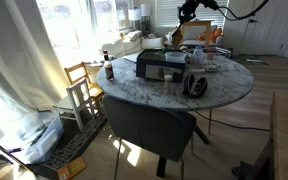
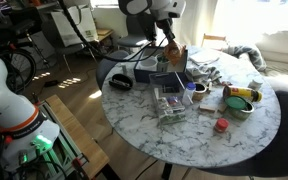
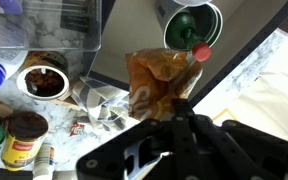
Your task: Move the object from the vegetable fridge box to the blue box
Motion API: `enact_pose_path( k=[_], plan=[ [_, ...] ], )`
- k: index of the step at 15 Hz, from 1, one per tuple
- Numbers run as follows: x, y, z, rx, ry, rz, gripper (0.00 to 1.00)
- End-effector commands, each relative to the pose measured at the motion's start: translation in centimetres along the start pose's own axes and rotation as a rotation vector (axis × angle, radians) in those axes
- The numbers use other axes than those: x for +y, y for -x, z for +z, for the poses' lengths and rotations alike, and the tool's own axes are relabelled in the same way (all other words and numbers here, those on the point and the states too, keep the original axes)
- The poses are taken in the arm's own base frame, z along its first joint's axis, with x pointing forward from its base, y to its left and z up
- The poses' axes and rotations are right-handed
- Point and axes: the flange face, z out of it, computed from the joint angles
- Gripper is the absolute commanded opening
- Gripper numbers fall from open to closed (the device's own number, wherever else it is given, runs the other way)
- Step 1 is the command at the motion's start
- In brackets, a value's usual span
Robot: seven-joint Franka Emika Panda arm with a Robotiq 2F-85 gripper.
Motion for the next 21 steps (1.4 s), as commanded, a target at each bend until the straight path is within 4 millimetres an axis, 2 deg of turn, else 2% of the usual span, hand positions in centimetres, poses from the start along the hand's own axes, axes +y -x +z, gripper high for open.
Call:
enact_pose_path(
  k=[1,8,14,15,16,18,21],
  plan=[
    [1.5,-0.8,2.7,-0.014,-0.010,0.018,0.00],
    [3.5,-0.5,6.3,-0.074,-0.005,0.023,0.00],
    [3.8,0.3,8.3,-0.136,-0.005,0.000,0.00],
    [3.9,0.4,8.5,-0.141,-0.006,0.001,0.06],
    [4.0,0.4,8.5,-0.144,-0.005,0.003,0.28],
    [4.2,0.5,8.4,-0.154,-0.002,0.007,0.31],
    [4.3,1.0,7.5,-0.179,0.005,0.009,0.52]
  ],
)
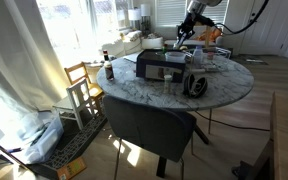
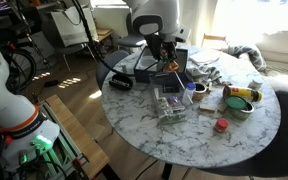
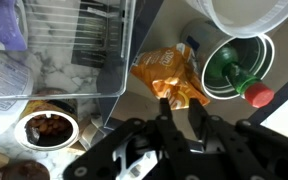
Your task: Move the object from the vegetable fridge box to the blue box
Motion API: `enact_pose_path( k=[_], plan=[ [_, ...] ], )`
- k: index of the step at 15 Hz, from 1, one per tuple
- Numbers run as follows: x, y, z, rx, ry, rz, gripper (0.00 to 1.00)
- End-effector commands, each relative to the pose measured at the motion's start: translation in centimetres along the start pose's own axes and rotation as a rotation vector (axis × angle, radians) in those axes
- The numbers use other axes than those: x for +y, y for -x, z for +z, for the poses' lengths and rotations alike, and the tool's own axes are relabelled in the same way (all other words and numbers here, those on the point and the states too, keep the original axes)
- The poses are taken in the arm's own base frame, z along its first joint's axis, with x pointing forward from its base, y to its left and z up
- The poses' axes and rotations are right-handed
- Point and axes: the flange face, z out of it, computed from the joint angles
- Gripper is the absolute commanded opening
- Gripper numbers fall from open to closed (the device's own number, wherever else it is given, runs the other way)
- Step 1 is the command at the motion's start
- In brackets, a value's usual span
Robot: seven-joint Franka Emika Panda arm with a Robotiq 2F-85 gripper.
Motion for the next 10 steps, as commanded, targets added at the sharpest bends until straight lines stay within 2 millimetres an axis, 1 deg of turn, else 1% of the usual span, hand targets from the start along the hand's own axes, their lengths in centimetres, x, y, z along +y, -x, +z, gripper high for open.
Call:
enact_pose_path(
  k=[1,2,3,4,6,7,10],
  plan=[
    [0.5,0.6,-1.3,-0.055,0.006,-0.008,0.59],
    [0.7,1.2,-1.9,-0.073,0.025,-0.007,0.66],
    [0.9,2.1,-2.9,-0.123,0.028,-0.030,0.74],
    [1.0,3.0,-3.8,-0.164,0.021,-0.057,0.81],
    [1.9,4.5,-6.3,-0.220,0.090,-0.094,0.96],
    [2.5,5.4,-7.8,-0.258,0.121,-0.121,0.99],
    [4.0,7.4,-12.1,-0.291,0.193,-0.213,1.00]
  ],
)
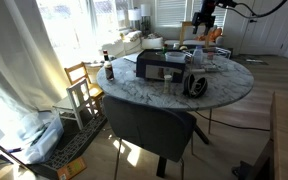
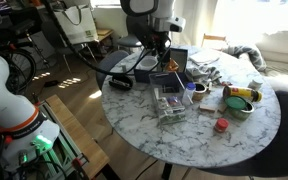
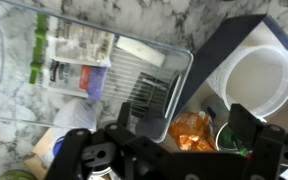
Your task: Move the object from the vegetable fridge box to the blue box
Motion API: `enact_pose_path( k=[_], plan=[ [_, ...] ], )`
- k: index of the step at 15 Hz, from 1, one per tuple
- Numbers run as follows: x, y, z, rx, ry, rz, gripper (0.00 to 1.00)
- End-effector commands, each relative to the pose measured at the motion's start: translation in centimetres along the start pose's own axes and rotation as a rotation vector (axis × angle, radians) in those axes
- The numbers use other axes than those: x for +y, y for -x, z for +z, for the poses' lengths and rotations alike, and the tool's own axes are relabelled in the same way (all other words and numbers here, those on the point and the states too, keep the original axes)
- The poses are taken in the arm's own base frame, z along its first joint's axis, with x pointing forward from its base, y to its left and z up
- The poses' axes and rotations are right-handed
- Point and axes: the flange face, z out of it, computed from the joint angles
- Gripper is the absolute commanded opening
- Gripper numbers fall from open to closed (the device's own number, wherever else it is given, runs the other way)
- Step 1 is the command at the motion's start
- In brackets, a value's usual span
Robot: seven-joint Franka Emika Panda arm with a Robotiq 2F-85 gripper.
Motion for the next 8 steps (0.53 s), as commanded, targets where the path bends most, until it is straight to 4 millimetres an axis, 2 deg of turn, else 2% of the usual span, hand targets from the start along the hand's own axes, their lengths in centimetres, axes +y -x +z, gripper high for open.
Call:
enact_pose_path(
  k=[1,3,4,5,8],
  plan=[
    [1.4,5.2,-3.6,-0.037,0.093,-0.094,1.00],
    [1.4,6.9,-4.6,-0.018,0.135,-0.163,1.00],
    [1.1,7.8,-4.2,-0.045,0.147,-0.212,1.00],
    [1.7,5.0,-4.8,-0.017,0.120,-0.133,1.00],
    [1.0,6.8,-4.7,-0.033,0.134,-0.182,1.00]
  ],
)
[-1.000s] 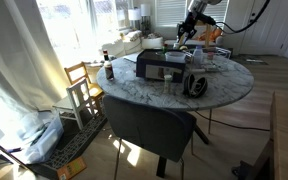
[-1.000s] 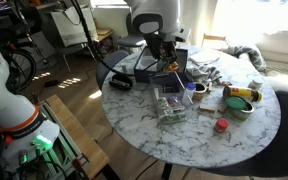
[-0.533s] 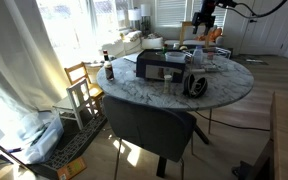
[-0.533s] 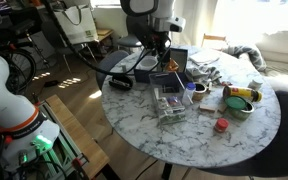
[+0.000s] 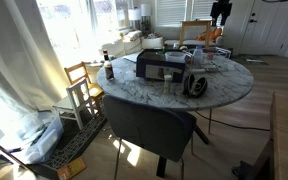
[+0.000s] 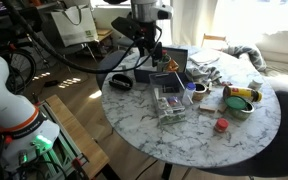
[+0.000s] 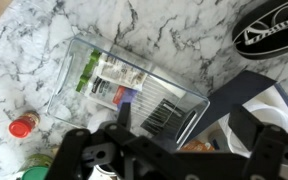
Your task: Move the object from the vegetable fridge box to the blue box
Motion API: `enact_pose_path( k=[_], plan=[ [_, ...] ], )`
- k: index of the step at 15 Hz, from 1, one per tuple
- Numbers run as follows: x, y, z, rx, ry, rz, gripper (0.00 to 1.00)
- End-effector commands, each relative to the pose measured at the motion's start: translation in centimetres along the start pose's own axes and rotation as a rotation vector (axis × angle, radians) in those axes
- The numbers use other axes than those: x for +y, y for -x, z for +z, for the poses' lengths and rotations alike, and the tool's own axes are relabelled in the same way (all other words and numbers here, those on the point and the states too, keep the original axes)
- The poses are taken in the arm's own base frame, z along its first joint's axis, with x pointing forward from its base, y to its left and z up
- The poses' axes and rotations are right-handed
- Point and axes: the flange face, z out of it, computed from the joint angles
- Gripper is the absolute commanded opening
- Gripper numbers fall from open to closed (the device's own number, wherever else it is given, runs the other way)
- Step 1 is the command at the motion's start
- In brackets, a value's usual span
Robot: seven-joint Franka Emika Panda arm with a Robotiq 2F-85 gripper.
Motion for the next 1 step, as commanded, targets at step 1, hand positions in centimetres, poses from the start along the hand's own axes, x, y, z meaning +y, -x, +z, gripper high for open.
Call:
enact_pose_path(
  k=[1],
  plan=[
    [-0.05,0.06,0.01,-0.003,0.000,-0.003,1.00]
  ],
)
